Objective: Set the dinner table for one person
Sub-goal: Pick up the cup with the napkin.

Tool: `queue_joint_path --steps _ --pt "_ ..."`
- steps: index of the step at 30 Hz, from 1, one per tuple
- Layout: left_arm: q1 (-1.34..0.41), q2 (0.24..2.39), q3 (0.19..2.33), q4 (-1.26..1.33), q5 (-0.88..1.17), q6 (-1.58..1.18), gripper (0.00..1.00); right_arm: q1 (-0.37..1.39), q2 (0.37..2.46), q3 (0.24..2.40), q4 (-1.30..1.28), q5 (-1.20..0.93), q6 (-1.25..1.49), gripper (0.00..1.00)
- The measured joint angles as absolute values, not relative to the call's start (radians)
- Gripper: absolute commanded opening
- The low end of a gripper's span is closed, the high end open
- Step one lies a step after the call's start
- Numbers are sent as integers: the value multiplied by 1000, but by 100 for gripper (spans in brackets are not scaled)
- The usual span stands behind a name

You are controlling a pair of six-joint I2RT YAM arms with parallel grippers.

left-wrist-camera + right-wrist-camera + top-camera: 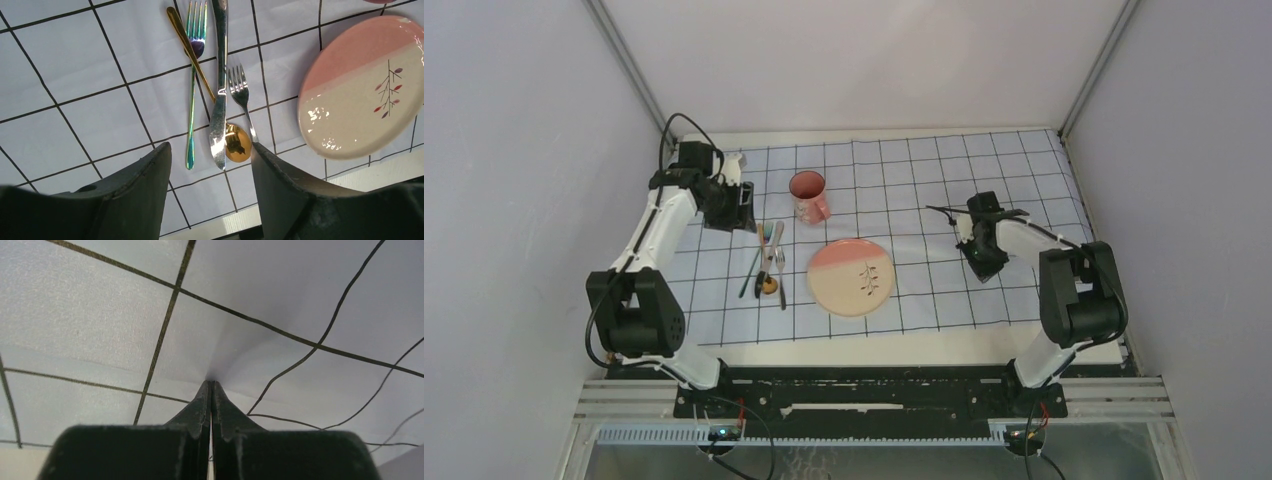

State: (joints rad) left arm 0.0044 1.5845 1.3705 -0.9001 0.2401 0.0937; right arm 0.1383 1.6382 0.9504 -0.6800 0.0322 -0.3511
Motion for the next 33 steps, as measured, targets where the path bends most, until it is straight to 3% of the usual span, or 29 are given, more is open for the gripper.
queue_joint_path --steps 22,33 --pt "4 1518 1370 -935 238 99 64 257 1696 975 -730 139 -432 0" --pt "4 1505 1370 -946 237 105 64 269 1512 811 -736 -81 -573 0"
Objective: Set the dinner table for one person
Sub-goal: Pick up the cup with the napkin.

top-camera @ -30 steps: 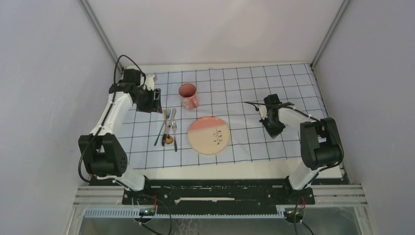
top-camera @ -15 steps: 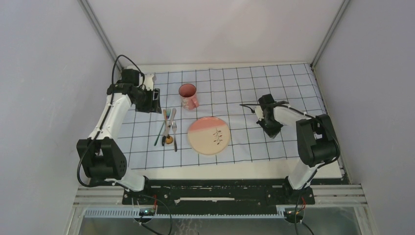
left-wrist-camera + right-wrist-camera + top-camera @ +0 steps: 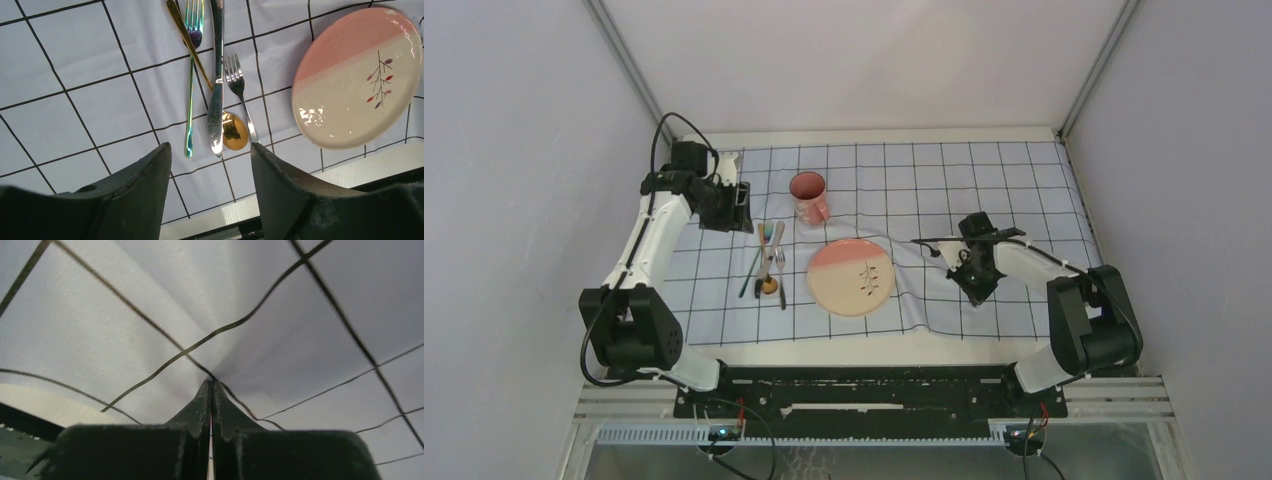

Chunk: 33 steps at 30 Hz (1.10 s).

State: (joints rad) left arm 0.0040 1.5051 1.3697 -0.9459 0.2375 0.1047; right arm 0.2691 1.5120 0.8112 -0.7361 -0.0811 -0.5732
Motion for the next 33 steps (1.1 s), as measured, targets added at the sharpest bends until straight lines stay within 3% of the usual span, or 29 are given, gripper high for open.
queue_joint_path --steps 9,21,33 --pt "4 1505 1370 -946 239 105 64 253 1509 803 -760 -102 -595 0" --pt "4 1505 1370 -950 243 113 64 26 1638 936 -781 -130 -641 0" --pt "4 1503 1366 -957 243 124 64 101 1638 939 -799 -106 -643 0"
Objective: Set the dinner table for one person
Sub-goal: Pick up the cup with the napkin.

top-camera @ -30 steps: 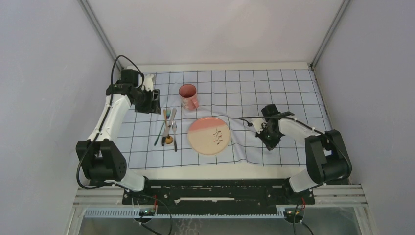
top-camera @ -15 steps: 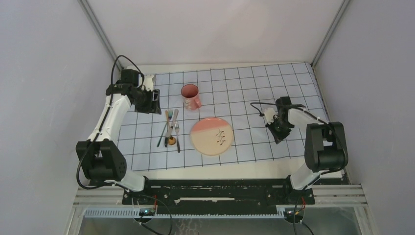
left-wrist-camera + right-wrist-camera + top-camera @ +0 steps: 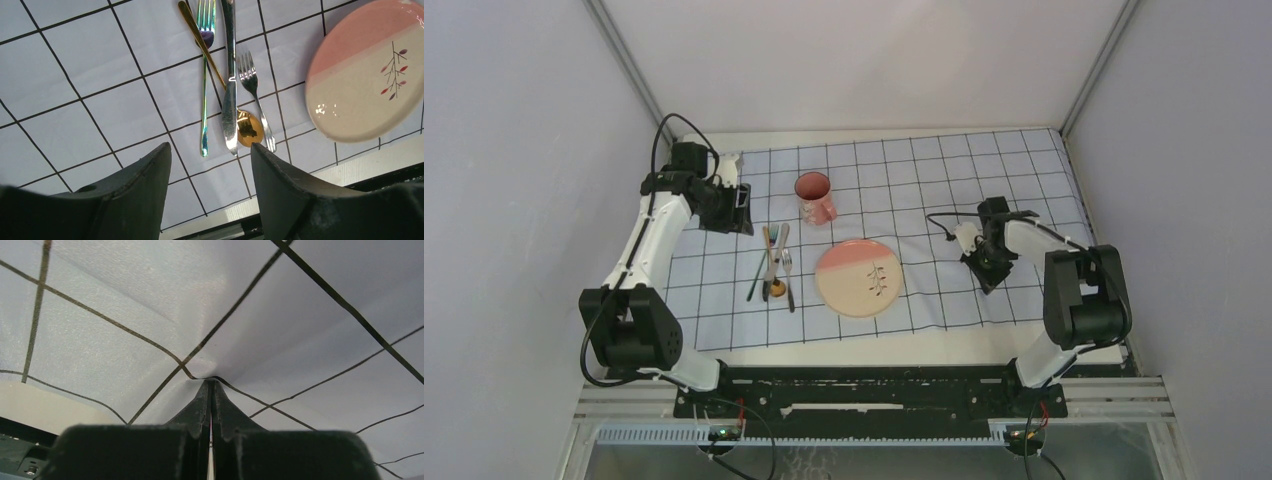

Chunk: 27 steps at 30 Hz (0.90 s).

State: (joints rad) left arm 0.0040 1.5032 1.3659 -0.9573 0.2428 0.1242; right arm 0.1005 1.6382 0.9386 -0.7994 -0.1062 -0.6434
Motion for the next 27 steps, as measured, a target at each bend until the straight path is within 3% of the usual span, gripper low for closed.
queue_joint_path --steps 14,18,27 --pt "4 1486 1354 -965 252 132 64 104 1601 899 -804 -88 -627 1" --pt "4 1464 1344 -968 258 132 64 50 1629 950 -805 -70 -627 30" --pt "4 1455 1313 -958 255 127 64 75 1627 1201 -879 -133 -600 32"
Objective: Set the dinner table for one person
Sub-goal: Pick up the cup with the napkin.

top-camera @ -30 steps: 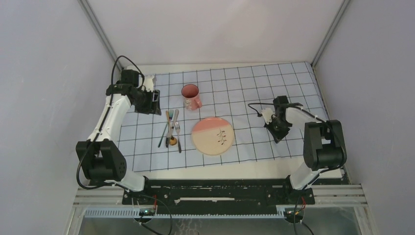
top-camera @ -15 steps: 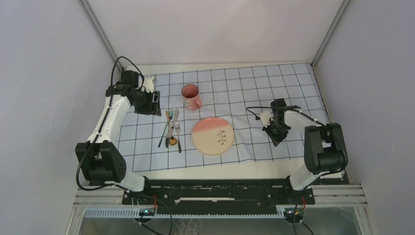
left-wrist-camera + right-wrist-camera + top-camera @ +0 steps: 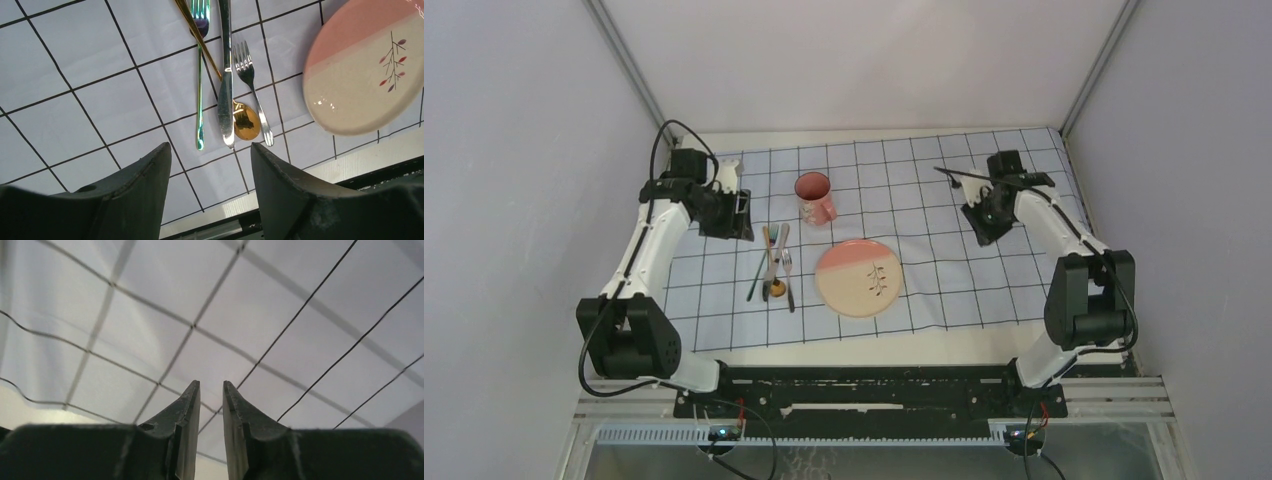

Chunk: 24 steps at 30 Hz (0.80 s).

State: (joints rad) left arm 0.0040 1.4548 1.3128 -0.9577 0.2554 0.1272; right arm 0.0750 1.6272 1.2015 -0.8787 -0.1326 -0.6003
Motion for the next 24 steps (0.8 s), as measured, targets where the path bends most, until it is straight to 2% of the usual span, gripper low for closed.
queue_joint_path --steps 4,8,11,14,17,20,24 --pt "3 1455 1312 -938 236 105 64 178 1637 1404 -900 -154 -536 37" --pt "2 1453 1297 -891 163 86 66 316 1744 1652 -893 -144 -447 49" --pt "3 1450 1288 -873 129 74 66 391 1889 1855 -894 -128 -386 51" --pt "7 1450 1288 -863 114 65 66 447 2094 2147 -964 -117 -350 52" --pt "15 1450 1276 -846 115 57 66 493 2290 2431 -1009 -86 -342 61" --pt "22 1450 1256 -845 115 52 66 531 2336 2433 -992 -33 -353 65" --pt "23 1447 1244 -839 115 52 66 583 2336 2365 -952 -4 -360 66"
